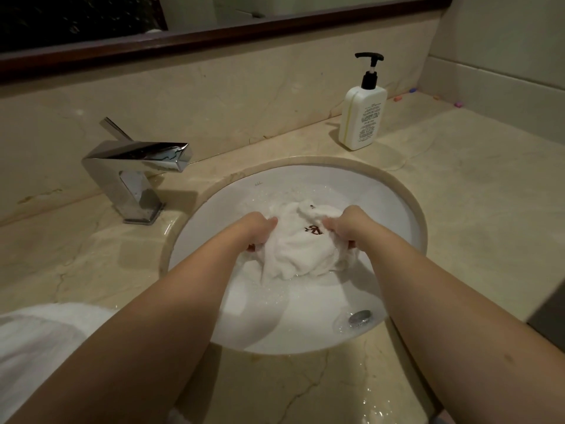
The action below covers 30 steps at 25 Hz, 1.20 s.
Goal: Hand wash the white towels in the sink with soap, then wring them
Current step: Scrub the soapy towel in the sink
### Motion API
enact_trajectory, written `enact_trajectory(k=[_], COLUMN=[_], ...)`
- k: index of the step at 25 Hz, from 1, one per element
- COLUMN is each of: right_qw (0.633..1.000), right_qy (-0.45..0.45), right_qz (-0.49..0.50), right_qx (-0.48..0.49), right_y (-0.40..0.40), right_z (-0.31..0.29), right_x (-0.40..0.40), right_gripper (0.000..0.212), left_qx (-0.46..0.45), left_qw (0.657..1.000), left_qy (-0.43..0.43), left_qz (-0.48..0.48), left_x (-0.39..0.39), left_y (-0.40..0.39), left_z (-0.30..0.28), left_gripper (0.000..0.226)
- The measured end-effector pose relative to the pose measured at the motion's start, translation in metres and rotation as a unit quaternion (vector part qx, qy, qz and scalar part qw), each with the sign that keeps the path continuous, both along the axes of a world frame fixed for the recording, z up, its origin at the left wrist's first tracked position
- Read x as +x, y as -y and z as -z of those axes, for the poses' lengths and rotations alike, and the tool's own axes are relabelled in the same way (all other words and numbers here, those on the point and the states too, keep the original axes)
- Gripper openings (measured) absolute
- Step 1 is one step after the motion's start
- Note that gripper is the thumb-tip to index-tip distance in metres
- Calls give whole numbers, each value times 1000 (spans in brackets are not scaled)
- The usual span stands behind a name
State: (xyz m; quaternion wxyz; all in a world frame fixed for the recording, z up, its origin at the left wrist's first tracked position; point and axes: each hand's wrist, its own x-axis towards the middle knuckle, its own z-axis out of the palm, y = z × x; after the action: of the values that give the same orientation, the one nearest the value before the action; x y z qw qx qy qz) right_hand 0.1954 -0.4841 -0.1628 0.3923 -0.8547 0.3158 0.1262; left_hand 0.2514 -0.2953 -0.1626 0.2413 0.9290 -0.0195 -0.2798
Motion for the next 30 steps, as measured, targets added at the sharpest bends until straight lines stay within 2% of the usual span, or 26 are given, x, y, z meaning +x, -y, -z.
enact_trajectory(k=[2,4,5,6,8,9,11,13,15,17,19,21,22,24,26,28,30], right_qw=[996,979,973,969,956,942,907,916,948,955,942,930,923,899,846,805,806], right_qy=[62,140,158,164,150,142,152,178,209,253,300,339,358,389,400,398,373], right_qz=[36,88,96,88,40,12,-27,-42,-57,-74,-72,-55,-36,46,110,103,76], right_qx=[60,122,140,164,250,304,392,358,233,134,130,131,132,194,334,427,453], right_y=[-2,-1,-1,-2,-1,2,12,20,24,23,22,18,14,6,4,7,6], right_z=[-5,-9,-14,-19,-28,-34,-45,-57,-71,-82,-92,-99,-101,-109,-118,-124,-116], right_x=[1,7,6,4,-4,-9,-18,-21,-23,-26,-28,-29,-28,-26,-21,-21,-23], right_gripper=[35,52,56,58,50,41,16,15,12,11,17,21,24,31,37,33,33], left_qx=[-122,-232,-285,-343,-426,-439,-412,-368,-372,-403,-471,-567,-598,-601,-572,-551,-498], left_qw=[988,960,950,936,897,881,875,879,874,861,834,797,782,779,781,778,796], left_qy=[-84,-146,-123,-63,106,169,251,300,305,286,215,108,82,138,230,286,329], left_qz=[-48,-48,-44,-43,-54,-54,-46,-51,-72,-121,-188,-177,-156,-115,-99,-101,-106], left_x=[4,1,1,0,-10,-13,-12,-8,-8,-12,-16,-22,-29,-37,-44,-47,-44], left_y=[-6,-13,-14,-12,-4,-1,1,-5,-7,-2,4,6,6,9,13,12,8], left_z=[-5,-17,-20,-23,-31,-33,-29,-26,-34,-48,-62,-74,-82,-96,-109,-112,-104], left_gripper=[49,39,34,29,21,21,35,48,49,47,40,23,22,20,27,39,47])
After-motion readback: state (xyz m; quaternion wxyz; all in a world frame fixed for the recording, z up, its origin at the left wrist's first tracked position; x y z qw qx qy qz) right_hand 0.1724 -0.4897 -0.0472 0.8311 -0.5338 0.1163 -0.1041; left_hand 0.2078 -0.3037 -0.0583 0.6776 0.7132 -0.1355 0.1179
